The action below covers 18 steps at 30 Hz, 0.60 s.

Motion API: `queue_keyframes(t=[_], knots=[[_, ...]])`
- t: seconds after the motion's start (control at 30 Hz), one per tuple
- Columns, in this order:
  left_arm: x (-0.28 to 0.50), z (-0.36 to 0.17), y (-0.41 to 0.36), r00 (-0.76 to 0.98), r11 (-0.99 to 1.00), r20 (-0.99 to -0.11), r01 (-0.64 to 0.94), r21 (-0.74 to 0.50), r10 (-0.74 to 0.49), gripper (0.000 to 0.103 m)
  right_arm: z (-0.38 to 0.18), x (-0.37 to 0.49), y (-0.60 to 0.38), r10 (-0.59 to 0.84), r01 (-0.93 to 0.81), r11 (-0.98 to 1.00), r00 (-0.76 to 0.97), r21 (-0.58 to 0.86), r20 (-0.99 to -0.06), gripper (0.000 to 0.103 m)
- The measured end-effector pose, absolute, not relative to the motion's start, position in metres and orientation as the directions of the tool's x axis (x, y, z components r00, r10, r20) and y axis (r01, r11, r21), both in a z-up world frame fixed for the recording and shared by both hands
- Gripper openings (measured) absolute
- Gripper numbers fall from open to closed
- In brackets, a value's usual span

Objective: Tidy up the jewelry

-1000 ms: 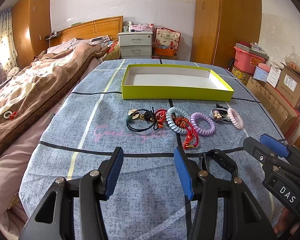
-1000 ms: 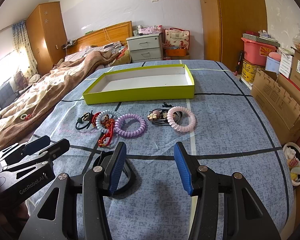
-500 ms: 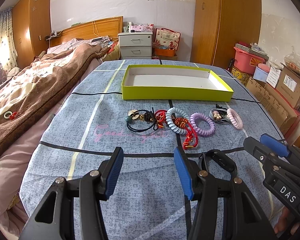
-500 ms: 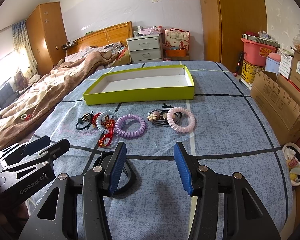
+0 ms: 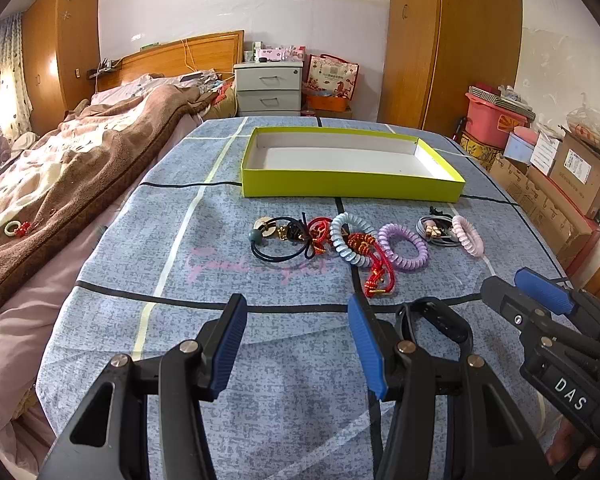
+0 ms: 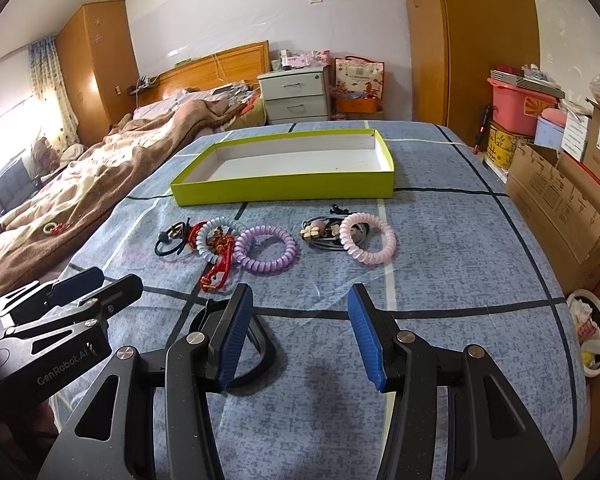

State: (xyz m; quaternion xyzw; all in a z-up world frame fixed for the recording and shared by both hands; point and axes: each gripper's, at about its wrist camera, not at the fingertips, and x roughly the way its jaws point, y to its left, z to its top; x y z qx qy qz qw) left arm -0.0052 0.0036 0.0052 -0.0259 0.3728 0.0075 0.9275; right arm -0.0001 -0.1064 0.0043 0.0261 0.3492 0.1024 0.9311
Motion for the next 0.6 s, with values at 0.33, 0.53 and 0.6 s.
queue_keyframes(t=[0.33,0.53,0.6], knots=[[0.000,0.000,0.016,0.705,0.997,-0.709,-0.034,-0.067,-0.024,0.055,0.003,0.003,-0.105,0.259,-0.220,0.965,0.715,0.143,-0.650,0.050],[0.001,-0.003,0.034,0.699,0.990,-0.710,-0.017,-0.139,-0.087,0.055,-0.006,0.010,-0.096,0.329,-0.311,0.938,0.645,0.157,-0.690,0.050],[0.001,-0.004,0.039,0.701,0.990,-0.708,-0.010,-0.139,-0.092,0.055,-0.010,0.014,-0.093,0.324,-0.319,0.937,0.631,0.146,-0.705,0.050]])
